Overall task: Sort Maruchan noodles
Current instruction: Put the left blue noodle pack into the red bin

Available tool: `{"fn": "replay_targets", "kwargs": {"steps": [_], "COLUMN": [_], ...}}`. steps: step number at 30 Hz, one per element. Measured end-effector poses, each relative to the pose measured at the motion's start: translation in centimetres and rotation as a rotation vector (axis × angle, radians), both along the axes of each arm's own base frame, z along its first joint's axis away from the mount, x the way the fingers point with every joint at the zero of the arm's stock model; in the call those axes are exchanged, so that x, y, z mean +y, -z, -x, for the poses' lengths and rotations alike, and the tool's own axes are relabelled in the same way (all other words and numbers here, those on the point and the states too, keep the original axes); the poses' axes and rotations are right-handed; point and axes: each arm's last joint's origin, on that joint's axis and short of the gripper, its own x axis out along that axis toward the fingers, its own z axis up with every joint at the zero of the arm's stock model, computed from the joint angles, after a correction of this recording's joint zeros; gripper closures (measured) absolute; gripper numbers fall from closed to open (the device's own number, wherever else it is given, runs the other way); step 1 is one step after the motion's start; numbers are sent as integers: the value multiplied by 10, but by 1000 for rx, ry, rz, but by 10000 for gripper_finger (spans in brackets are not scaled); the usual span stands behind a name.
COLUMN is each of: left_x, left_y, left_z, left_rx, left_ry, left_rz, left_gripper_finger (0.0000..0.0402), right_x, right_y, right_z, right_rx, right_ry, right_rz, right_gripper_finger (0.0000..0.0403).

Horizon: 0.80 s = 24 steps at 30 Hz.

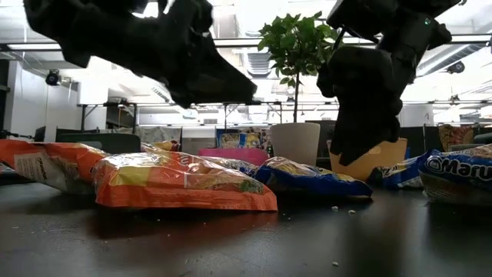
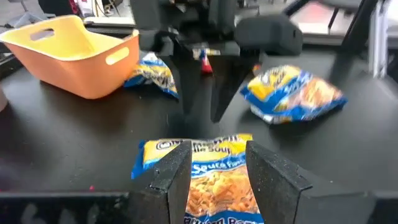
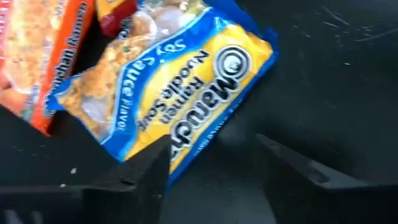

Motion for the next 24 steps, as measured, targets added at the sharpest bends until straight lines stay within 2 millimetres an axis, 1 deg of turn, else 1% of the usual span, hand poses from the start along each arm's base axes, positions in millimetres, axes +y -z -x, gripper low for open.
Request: {"fn": "replay_targets", "kwargs": {"steps": [6,11,16,22,24], "left_x": [-4,-5,-4,-4,-3], "left_y": [22,38,46,57,60], "left_z": [-16,-19,-18,-18,-18], "left_rx": [76,126,169,202,204], "left_ry": [7,2,-3,-12,-20], "left_rz": [-31,-34,-23,-17,-2], "left_gripper_finger": [267,267,267,267,267], "right_x": [-3,-3,-5,-7,-7], "right_y": [4,7,15,29,32], "right_z": [3,0,2,6,3], "right_rx": [-3,-100,-172,-208,-225], "right_ry": [73,102,144,190,197], "right_rz": [42,40,22,-9,-18], "right_gripper_finger": [115,78,60,58,59]}}
